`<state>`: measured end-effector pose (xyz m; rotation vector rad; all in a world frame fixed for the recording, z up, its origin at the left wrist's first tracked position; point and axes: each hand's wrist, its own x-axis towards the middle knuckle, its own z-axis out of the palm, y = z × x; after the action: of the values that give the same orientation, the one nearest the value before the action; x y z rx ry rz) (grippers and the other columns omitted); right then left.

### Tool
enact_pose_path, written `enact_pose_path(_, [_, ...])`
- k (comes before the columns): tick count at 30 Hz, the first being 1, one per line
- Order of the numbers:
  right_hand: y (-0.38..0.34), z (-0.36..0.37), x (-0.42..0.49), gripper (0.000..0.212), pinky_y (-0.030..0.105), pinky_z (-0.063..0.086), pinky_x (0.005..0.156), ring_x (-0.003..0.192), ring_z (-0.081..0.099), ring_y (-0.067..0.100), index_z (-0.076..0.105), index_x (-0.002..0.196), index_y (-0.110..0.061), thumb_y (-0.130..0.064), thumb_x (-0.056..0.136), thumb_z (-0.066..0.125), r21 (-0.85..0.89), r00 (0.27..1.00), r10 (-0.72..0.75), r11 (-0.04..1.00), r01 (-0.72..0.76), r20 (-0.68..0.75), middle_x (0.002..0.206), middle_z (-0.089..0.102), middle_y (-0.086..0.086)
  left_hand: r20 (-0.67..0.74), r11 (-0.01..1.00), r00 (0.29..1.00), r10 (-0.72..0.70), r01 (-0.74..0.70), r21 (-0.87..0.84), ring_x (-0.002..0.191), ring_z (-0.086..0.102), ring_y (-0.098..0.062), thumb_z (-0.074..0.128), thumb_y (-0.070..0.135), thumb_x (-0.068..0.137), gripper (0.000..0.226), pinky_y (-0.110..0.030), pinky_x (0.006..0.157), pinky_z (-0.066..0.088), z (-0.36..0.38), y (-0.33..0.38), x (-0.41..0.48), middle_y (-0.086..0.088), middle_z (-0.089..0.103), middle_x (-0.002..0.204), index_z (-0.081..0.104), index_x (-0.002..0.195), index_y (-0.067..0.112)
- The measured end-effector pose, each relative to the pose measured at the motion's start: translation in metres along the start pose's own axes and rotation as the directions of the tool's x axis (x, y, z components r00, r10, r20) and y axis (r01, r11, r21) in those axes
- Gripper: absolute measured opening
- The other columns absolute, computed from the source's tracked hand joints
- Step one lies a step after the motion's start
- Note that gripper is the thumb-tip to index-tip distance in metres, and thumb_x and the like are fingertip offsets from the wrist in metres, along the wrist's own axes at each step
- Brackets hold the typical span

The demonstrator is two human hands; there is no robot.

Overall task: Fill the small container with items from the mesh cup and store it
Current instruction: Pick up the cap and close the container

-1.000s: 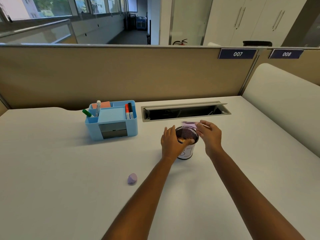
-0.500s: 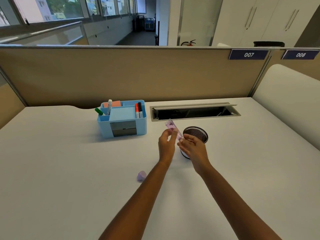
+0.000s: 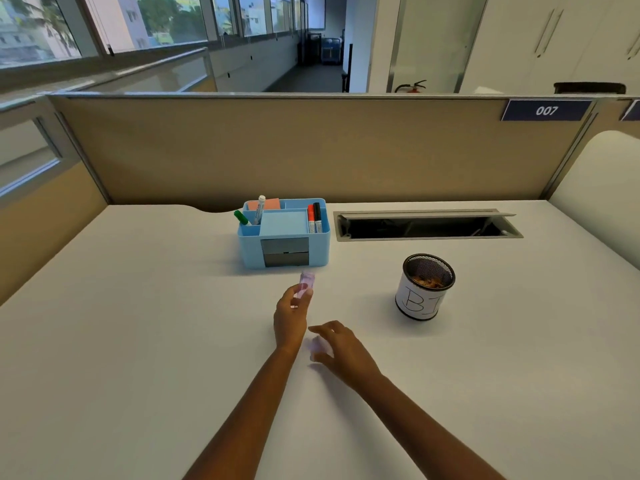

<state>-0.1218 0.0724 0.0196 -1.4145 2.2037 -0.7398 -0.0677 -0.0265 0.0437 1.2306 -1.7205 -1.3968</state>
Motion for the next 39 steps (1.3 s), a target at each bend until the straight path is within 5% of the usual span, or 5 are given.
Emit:
enact_pose_path(6, [0.007,0.006,0.003,0.026,0.026,0.042,0.085,0.105,0.054,0.024,0.055,0.113,-0.011,-0.016,0.087,0.054,-0.047,0.992,-0.069,0.997,0.064,-0.102,0.114,0.061,0.011,-0.007,0.994,0.998,0.064,-0.063,0.088,0.116,0.053,-0.035,0.057,0.017,0.087,0.039,-0.039,0.097,0.046,-0.017,-0.013,-0.001,-0.020,0.054,0.130,0.051,0.124,0.003])
enact_pose_path(11, [0.005,-0.017,-0.001,0.024,0.014,0.050,0.052,0.062,0.060,0.017,0.055,0.098,-0.015,-0.019,0.079,0.068,0.599,0.931,0.281,0.796,-0.091,-0.232,0.084,0.063,0.009,0.073,0.988,0.993,0.097,-0.105,0.118,0.110,0.055,-0.034,0.061,0.016,0.085,0.039,-0.029,0.086,0.045,-0.022,-0.022,-0.006,-0.023,0.055,0.124,0.053,0.122,0.005])
enact_pose_path(15, [0.005,-0.039,-0.003,0.015,0.016,0.055,0.060,0.068,0.062,0.018,0.061,0.090,-0.013,-0.014,0.078,0.069,0.779,0.910,0.333,0.627,-0.020,-0.244,0.085,0.065,0.012,0.119,0.982,0.983,0.140,-0.154,0.112,0.106,0.055,-0.032,0.063,0.009,0.082,0.037,-0.025,0.078,0.046,-0.020,-0.027,-0.013,-0.022,0.054,0.124,0.055,0.118,0.002])
enact_pose_path(22, [0.005,-0.051,-0.008,0.026,0.028,0.052,0.077,0.093,0.062,0.027,0.062,0.106,-0.008,-0.008,0.080,0.064,0.713,0.920,0.278,0.701,0.003,-0.277,0.101,0.066,0.014,0.154,0.976,0.969,0.193,-0.206,0.075,0.094,0.051,-0.021,0.064,0.004,0.081,0.033,0.002,0.058,0.044,-0.009,-0.028,-0.021,-0.022,0.056,0.120,0.057,0.113,-0.001])
enact_pose_path(39, [0.008,-0.052,-0.018,0.028,0.034,0.050,0.085,0.098,0.060,0.028,0.060,0.109,-0.009,-0.006,0.082,0.062,0.745,0.925,0.288,0.667,-0.007,-0.248,0.107,0.063,0.013,0.144,0.974,0.963,0.227,-0.225,-0.027,0.096,0.051,-0.020,0.062,0.001,0.082,0.032,0.002,0.060,0.044,-0.009,-0.033,-0.027,-0.023,0.058,0.121,0.056,0.113,0.000])
